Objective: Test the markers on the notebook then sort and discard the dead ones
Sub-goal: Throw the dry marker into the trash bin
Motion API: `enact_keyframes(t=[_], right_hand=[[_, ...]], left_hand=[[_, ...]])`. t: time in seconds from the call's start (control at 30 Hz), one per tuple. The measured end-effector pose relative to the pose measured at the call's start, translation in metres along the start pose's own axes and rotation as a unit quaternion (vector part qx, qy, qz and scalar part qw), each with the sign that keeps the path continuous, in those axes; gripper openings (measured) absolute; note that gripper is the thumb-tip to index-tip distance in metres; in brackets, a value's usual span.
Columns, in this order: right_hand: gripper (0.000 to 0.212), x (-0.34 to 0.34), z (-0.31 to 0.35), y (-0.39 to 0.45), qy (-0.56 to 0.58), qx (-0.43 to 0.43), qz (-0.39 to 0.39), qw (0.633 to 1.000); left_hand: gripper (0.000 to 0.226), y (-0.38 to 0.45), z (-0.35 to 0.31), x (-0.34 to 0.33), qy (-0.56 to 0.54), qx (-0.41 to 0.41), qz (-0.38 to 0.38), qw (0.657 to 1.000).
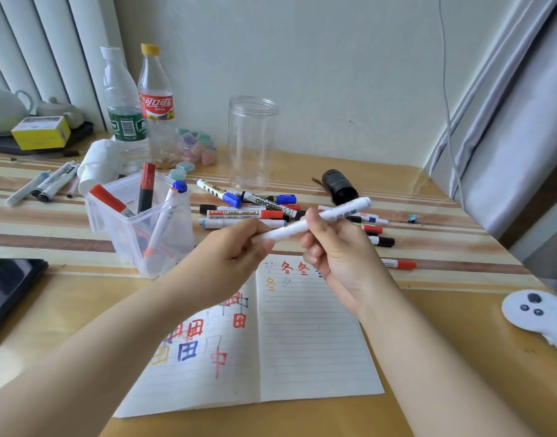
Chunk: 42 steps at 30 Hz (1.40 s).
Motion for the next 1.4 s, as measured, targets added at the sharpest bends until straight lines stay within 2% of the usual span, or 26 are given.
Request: enact_keyframes(t=[0.13, 0.2, 0.33, 0.5, 0.63, 0.77, 0.87, 0.97, 1.07, 1.17, 1.3, 1.4], right_hand=[[0.017, 0.008, -0.006, 0.005, 0.041, -0.019, -0.019, 0.999], [0.017, 0.01, -0.01, 0.006, 0.028, -0.029, -0.034, 0.999], [0.019, 0.0, -0.015, -0.001, -0.012, -0.045, -0.019, 0.999], [0.008, -0.046, -0.002, -0.014, -0.043, -0.009, 0.069, 0.997], [0.007, -0.129, 0.009, -0.031, -0.088, 0.049, 0.182, 0.978], [0.01, -0.243, 0.008, -0.073, -0.138, 0.079, 0.33, 0.93], [0.007, -0.32, -0.004, -0.117, -0.19, 0.105, 0.398, 0.891], [0.005, -0.377, -0.03, -0.16, -0.239, 0.136, 0.441, 0.855], [0.005, -0.416, -0.068, -0.196, -0.256, 0.103, 0.49, 0.827], [0.006, -0.441, -0.107, -0.224, -0.28, 0.065, 0.532, 0.796], [0.011, -0.452, -0.135, -0.234, -0.304, 0.04, 0.542, 0.782], [0.012, -0.447, -0.135, -0.23, -0.32, 0.035, 0.533, 0.782]], left_hand=[[0.01, -0.004, 0.01, 0.007, -0.018, 0.036, -0.034, 0.999], [0.005, -0.009, 0.016, 0.011, -0.025, 0.049, -0.045, 0.998], [0.011, -0.021, 0.02, 0.016, -0.024, 0.049, -0.062, 0.997], [0.005, -0.063, 0.005, 0.051, -0.006, 0.037, -0.128, 0.991], [0.007, -0.145, -0.004, 0.113, -0.014, 0.044, -0.254, 0.966], [0.014, -0.27, -0.007, 0.169, -0.076, 0.101, -0.41, 0.903], [0.016, -0.377, -0.013, 0.197, -0.082, 0.12, -0.548, 0.824], [0.011, -0.486, -0.003, 0.212, -0.011, 0.195, -0.633, 0.749], [0.015, -0.581, 0.027, 0.215, 0.083, 0.307, -0.657, 0.684], [0.015, -0.637, 0.067, 0.209, 0.098, 0.382, -0.666, 0.633], [0.012, -0.666, 0.126, 0.199, 0.081, 0.487, -0.621, 0.609], [0.03, -0.673, 0.146, 0.196, 0.123, 0.519, -0.605, 0.591]])
Point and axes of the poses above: each hand's wrist, its own y-axis towards the middle knuckle, its own x-axis out of the back of the hand, z = x × y, the point moved 3 cm from there along y, towards the middle knuckle, and after that the axes turned 15 degrees about -y, right-handed, at the moved point
